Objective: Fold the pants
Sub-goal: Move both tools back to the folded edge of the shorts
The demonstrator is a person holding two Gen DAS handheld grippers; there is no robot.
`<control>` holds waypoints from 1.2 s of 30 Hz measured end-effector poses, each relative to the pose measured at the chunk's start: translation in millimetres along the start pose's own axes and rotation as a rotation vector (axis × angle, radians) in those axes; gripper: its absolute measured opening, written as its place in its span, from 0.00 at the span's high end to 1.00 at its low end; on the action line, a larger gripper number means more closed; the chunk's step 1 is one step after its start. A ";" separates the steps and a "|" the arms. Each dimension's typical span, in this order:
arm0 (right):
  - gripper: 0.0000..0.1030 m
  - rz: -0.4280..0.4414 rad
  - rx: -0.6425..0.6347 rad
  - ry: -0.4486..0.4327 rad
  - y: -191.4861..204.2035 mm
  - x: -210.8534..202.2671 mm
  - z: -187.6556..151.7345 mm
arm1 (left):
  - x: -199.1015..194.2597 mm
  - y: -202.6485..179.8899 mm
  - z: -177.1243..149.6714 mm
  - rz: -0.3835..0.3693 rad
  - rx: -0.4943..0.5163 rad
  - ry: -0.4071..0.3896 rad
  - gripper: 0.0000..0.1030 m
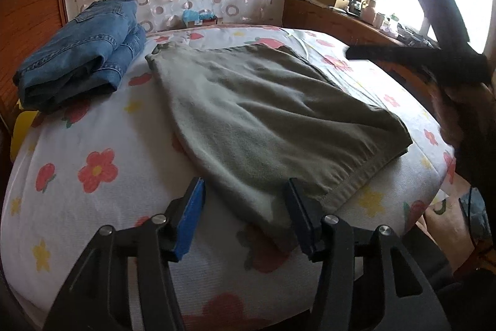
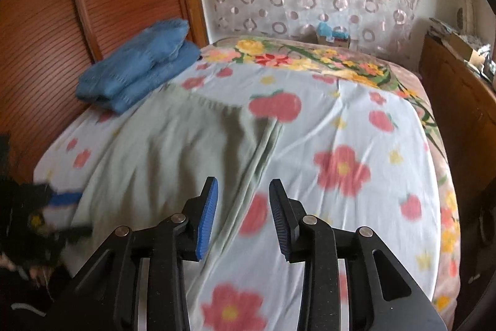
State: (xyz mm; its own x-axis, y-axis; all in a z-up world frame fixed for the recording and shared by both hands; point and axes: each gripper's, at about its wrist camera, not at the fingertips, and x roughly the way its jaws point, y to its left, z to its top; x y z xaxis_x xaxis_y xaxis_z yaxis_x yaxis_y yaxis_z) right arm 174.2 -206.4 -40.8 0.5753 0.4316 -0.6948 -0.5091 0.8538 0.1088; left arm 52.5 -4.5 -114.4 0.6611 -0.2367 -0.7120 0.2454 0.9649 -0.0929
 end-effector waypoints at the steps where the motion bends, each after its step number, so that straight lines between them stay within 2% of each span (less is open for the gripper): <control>1: 0.68 0.010 0.011 0.003 -5.1 9.1 9.2 | -0.4 0.2 -0.4 -0.001 -0.004 -0.003 0.49; 2: 0.74 0.014 0.016 0.006 -7.8 14.5 14.6 | -0.8 0.6 -0.1 -0.003 -0.009 -0.006 0.49; 5: 0.79 0.013 0.024 0.022 -14.7 38.0 30.3 | -1.0 1.6 0.0 -0.010 -0.011 -0.009 0.49; 13: 0.82 -0.027 0.011 0.091 -16.5 92.0 51.0 | -0.9 3.1 -0.1 -0.021 -0.012 -0.012 0.49; 19: 0.83 -0.053 0.031 0.114 -26.2 107.6 53.7 | -1.1 3.9 0.3 -0.028 -0.014 -0.016 0.49; 20: 0.90 -0.051 0.027 0.116 -26.0 109.3 54.3 | -0.9 3.3 0.1 -0.028 -0.012 -0.016 0.49; 23: 0.97 -0.039 -0.003 0.116 -23.3 111.8 53.6 | -0.7 2.7 -0.6 -0.024 -0.008 -0.017 0.49; 26: 0.98 -0.083 -0.016 0.089 -23.4 109.8 55.0 | -1.0 2.5 -0.9 -0.025 -0.009 -0.017 0.49; 29: 0.98 -0.142 0.022 0.068 -31.5 107.0 57.6 | -1.2 2.0 -1.4 -0.023 -0.007 -0.017 0.49; 33: 0.97 -0.147 0.033 0.098 -33.3 110.1 58.3 | -2.5 1.4 -2.4 -0.019 -0.011 -0.023 0.49; 36: 0.82 -0.158 0.026 0.086 -27.4 93.5 55.8 | -3.1 -0.5 -3.2 -0.009 -0.003 -0.023 0.48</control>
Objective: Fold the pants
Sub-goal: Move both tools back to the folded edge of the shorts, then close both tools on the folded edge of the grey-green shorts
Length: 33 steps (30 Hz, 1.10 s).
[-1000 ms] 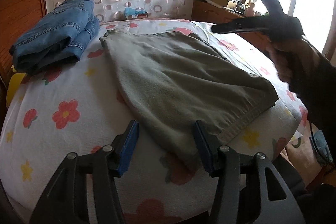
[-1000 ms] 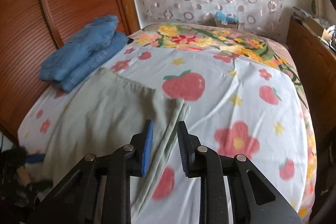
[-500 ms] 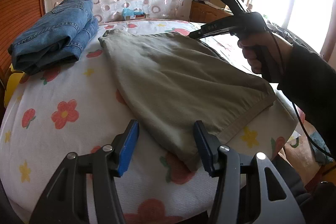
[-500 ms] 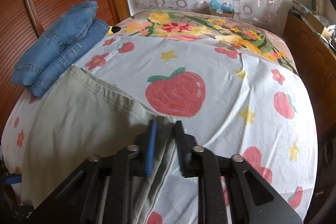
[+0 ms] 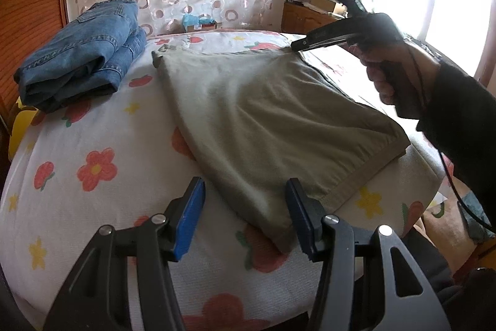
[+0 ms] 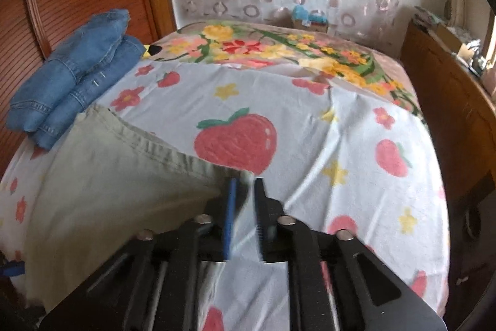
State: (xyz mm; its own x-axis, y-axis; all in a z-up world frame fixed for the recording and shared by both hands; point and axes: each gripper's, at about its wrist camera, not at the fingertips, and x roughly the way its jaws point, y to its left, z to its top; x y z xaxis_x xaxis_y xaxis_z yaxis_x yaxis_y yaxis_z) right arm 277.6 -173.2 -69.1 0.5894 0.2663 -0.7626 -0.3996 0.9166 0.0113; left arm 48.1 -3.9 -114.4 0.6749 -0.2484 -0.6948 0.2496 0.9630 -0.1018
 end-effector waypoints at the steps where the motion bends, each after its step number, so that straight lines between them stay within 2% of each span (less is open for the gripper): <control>1: 0.76 -0.005 -0.006 -0.010 1.3 -8.1 -2.9 | 0.2 0.6 0.2 0.000 -0.001 0.000 0.48; 5: 0.64 0.028 -0.025 -0.016 9.2 -44.6 -29.3 | 0.2 2.4 1.0 -0.002 -0.008 -0.003 0.48; 11: 0.62 0.072 -0.016 -0.027 21.8 -94.0 -91.5 | 1.2 -0.2 1.6 0.010 -0.004 -0.005 0.48; 17: 0.62 0.118 -0.020 -0.035 37.7 -121.2 -130.2 | -0.8 -0.5 2.4 0.000 -0.028 0.012 0.49; 28: 0.62 0.118 -0.005 -0.023 48.0 -123.4 -157.6 | -12.0 -2.8 -7.5 -0.065 -0.054 0.032 0.49; 33: 0.61 0.125 0.002 -0.014 49.9 -120.2 -162.8 | -11.8 -11.0 -8.8 -0.095 -0.032 0.038 0.58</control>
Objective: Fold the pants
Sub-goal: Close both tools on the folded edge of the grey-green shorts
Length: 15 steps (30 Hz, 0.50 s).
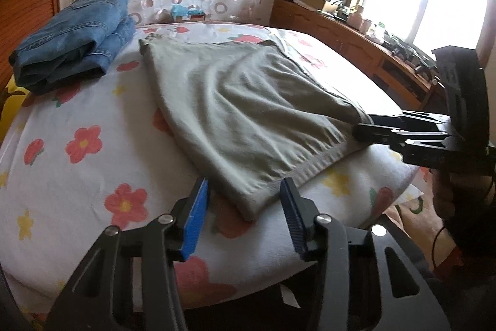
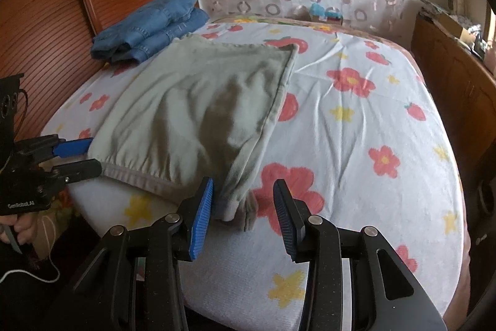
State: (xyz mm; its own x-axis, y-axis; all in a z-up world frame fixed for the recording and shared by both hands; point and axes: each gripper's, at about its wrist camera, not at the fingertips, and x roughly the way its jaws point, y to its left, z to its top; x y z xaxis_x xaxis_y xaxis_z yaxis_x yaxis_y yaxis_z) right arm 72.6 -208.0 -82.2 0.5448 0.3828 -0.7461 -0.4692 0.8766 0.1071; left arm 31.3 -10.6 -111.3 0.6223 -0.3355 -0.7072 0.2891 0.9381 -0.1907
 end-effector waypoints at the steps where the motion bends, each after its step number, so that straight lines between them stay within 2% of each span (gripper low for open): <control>1: 0.61 0.003 -0.001 0.000 1.1 -0.3 -0.8 | 0.3 -1.4 -0.1 0.000 0.004 0.000 0.59; 10: 0.61 0.024 -0.008 -0.007 9.0 -0.1 -5.8 | 1.4 -5.2 -1.1 0.006 0.027 -0.013 0.71; 15: 0.63 0.032 -0.021 -0.011 10.8 -1.0 -7.8 | -1.4 -10.0 -1.5 0.001 0.053 -0.020 0.85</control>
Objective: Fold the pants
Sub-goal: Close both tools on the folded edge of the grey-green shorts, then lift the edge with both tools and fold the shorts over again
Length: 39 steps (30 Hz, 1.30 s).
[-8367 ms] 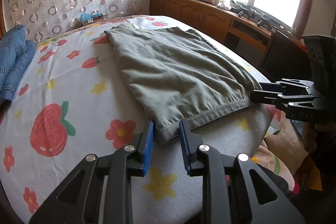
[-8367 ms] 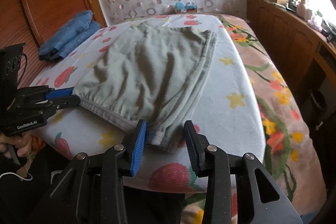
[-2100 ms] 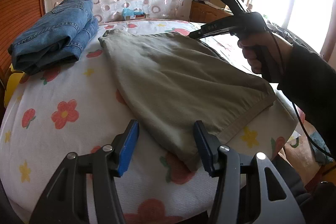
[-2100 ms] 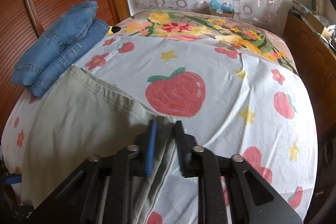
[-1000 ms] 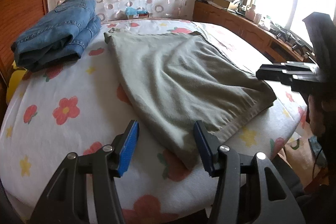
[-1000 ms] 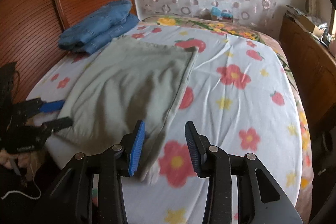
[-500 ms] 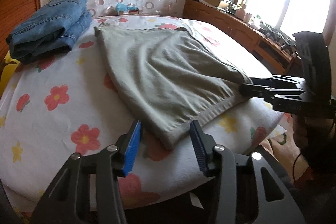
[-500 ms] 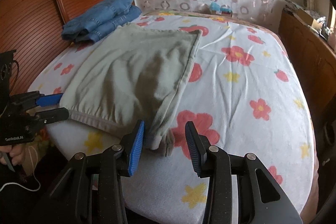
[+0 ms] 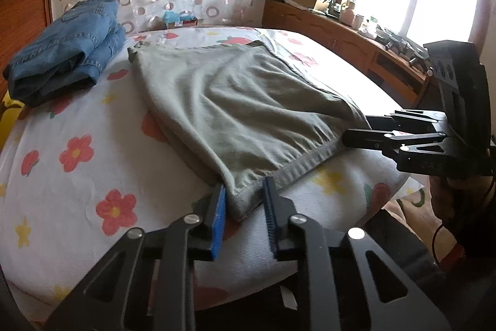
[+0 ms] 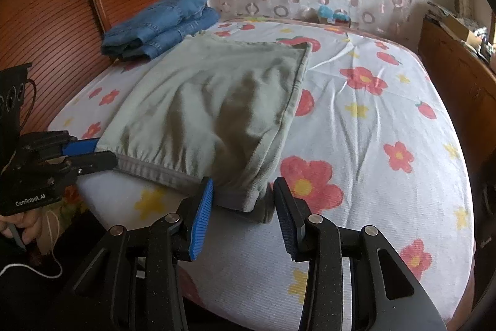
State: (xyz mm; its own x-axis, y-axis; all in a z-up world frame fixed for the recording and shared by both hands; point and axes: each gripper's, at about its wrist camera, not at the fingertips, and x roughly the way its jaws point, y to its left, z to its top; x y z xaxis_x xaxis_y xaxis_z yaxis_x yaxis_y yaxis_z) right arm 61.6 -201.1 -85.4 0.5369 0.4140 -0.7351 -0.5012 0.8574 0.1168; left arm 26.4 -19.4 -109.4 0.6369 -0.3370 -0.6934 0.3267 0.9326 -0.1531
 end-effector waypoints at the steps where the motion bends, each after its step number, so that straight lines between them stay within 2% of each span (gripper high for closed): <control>1: 0.67 0.005 -0.002 -0.003 0.5 -0.5 -0.4 | -1.1 0.6 0.4 0.000 -0.002 -0.004 0.86; 3: 0.73 0.020 -0.008 -0.003 1.2 -0.3 -0.5 | -3.0 2.2 1.6 -0.008 -0.010 -0.010 0.90; 5: 0.84 0.043 -0.011 -0.004 2.4 -0.9 -0.7 | -5.2 3.1 3.0 -0.015 -0.014 -0.019 0.91; 8: 0.89 0.066 -0.015 -0.013 3.9 -2.2 -0.5 | -11.0 3.2 6.7 -0.020 -0.016 -0.041 0.92; 16: 0.90 0.115 -0.001 -0.071 5.3 -21.7 6.4 | -36.7 3.9 19.8 -0.032 -0.011 -0.108 0.93; 32: 0.90 0.137 -0.046 -0.185 26.2 -77.0 18.6 | -87.8 -0.7 38.5 -0.082 0.000 -0.206 0.93; 39: 0.90 0.139 -0.065 -0.227 31.9 -100.0 22.2 | -104.0 -9.7 43.2 -0.075 0.036 -0.215 0.93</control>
State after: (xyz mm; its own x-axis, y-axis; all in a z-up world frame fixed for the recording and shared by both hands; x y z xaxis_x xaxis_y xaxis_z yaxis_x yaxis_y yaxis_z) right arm 7.0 -208.4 6.6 0.5946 0.5905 -0.5457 -0.6191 0.7693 0.1578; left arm -12.8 1.0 -5.4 0.7425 -0.4289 -0.5145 0.4011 0.8999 -0.1713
